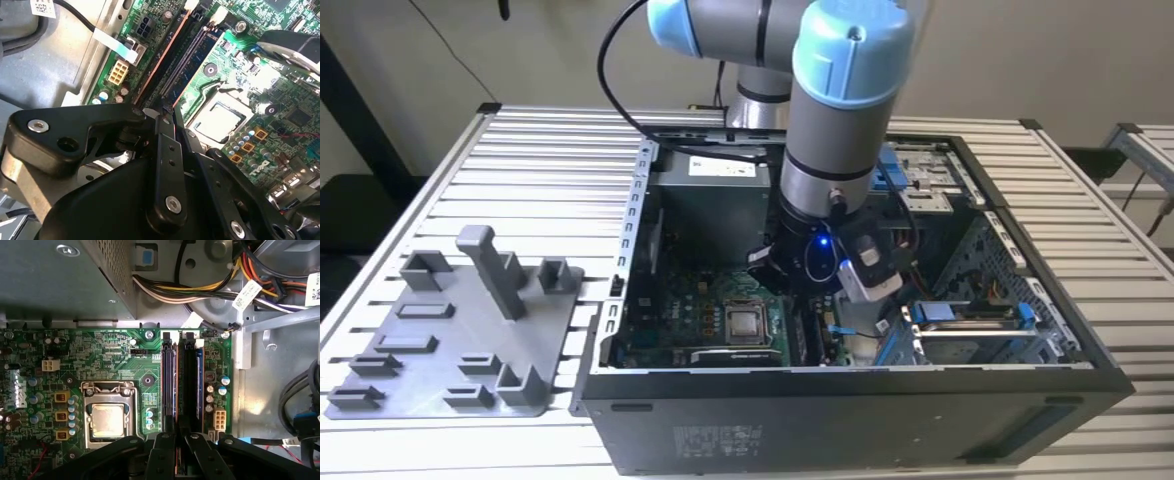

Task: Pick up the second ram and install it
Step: 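Insert the second ram into the second slot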

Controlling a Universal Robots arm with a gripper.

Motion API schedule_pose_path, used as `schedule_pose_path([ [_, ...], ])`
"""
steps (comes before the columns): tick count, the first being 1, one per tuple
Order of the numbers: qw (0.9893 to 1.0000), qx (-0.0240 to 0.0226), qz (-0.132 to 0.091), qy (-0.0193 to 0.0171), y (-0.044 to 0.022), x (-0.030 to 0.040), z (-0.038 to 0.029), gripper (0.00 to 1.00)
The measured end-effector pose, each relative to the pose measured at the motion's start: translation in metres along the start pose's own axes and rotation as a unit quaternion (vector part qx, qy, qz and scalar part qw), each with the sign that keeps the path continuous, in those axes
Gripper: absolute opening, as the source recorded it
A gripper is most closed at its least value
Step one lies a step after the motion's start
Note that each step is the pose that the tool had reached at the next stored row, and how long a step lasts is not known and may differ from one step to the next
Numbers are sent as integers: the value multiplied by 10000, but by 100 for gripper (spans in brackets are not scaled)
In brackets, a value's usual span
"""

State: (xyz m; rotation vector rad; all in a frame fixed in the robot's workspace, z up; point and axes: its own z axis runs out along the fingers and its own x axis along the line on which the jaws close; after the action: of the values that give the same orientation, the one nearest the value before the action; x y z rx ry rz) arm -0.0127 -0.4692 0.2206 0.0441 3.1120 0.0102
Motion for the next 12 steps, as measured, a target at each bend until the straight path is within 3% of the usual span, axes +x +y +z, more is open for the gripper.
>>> schedule_pose_path([
  [12,10000,-1,1,0,-1,2,6,14],
])
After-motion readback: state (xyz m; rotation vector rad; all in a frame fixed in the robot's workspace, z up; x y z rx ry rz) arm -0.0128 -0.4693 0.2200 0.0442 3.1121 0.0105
